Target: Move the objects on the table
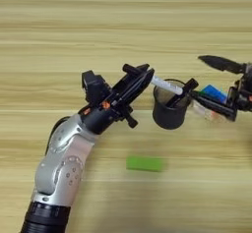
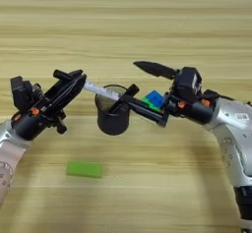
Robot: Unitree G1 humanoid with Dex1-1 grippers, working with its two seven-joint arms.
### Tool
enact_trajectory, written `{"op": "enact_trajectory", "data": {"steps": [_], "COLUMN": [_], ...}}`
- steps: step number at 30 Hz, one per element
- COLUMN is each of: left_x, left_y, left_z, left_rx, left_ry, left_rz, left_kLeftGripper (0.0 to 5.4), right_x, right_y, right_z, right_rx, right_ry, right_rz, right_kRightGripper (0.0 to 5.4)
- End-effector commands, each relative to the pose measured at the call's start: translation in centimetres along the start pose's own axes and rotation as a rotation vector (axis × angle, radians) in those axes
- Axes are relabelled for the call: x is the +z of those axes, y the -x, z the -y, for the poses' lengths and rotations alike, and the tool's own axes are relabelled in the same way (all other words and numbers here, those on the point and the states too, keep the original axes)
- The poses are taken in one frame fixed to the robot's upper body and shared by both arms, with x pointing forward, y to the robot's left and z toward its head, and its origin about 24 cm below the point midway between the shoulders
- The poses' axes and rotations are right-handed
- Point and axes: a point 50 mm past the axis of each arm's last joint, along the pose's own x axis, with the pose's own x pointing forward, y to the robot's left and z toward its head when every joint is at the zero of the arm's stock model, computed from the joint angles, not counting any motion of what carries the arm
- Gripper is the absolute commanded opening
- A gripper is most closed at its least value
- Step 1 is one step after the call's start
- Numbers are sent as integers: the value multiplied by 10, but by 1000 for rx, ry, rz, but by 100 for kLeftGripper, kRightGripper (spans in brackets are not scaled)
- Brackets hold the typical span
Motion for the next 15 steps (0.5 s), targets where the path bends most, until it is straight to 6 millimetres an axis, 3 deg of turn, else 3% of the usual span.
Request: {"op": "enact_trajectory", "data": {"steps": [1,8,15], "left_x": [1,2,2], "left_y": [3,7,7], "left_z": [-2,-3,-3], "left_rx": [-6,-5,-6], "left_ry": [-18,-23,-29], "left_rz": [-12,-16,-17], "left_kLeftGripper": [68,68,68], "right_x": [17,5,-34], "right_y": [-2,-2,14], "right_z": [14,31,47], "right_rx": [-225,-572,-857], "right_ry": [88,221,279], "right_rz": [129,85,-77], "right_kRightGripper": [497,540,540]}}
